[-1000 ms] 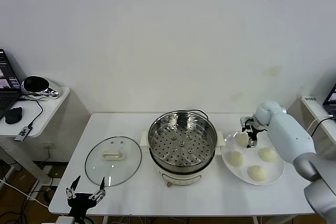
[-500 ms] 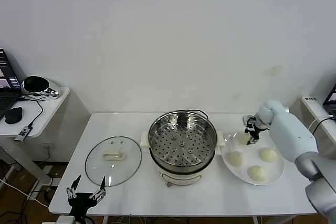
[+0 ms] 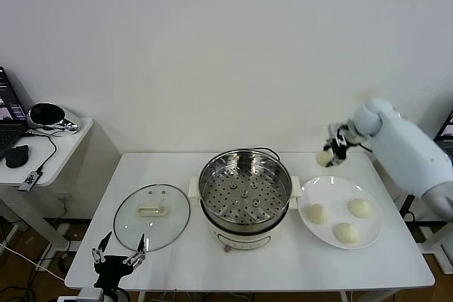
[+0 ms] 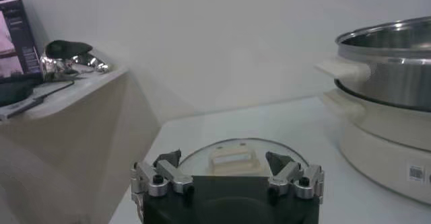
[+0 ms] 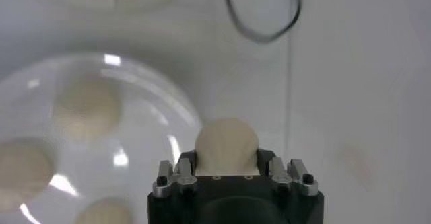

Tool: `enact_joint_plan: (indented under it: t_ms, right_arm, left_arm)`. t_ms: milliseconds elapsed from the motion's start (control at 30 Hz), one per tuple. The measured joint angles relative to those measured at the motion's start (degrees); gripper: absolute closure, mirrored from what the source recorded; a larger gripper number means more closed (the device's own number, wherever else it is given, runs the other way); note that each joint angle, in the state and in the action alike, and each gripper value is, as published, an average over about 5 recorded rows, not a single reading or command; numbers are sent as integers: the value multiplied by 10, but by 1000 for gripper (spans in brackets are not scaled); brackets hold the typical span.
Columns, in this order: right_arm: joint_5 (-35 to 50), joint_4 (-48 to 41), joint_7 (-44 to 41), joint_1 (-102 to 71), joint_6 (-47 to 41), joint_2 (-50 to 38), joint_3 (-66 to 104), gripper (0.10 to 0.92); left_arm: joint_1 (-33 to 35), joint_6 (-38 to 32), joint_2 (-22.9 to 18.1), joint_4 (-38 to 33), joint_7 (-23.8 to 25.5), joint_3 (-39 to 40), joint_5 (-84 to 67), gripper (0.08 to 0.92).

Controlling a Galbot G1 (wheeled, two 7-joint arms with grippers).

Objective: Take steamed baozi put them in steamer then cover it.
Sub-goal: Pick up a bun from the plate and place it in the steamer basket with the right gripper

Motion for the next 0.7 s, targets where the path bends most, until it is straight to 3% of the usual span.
enact_joint_plan:
  t_ms: [400, 700]
  right_arm:
    - [60, 19, -55, 47, 227, 80, -63, 473]
    - [41, 27, -61, 56, 348, 124, -90, 474]
  left_arm:
    - [11, 0, -11, -15, -4, -7, 0, 177]
    - [18, 0, -11, -24, -3, -11, 1, 177]
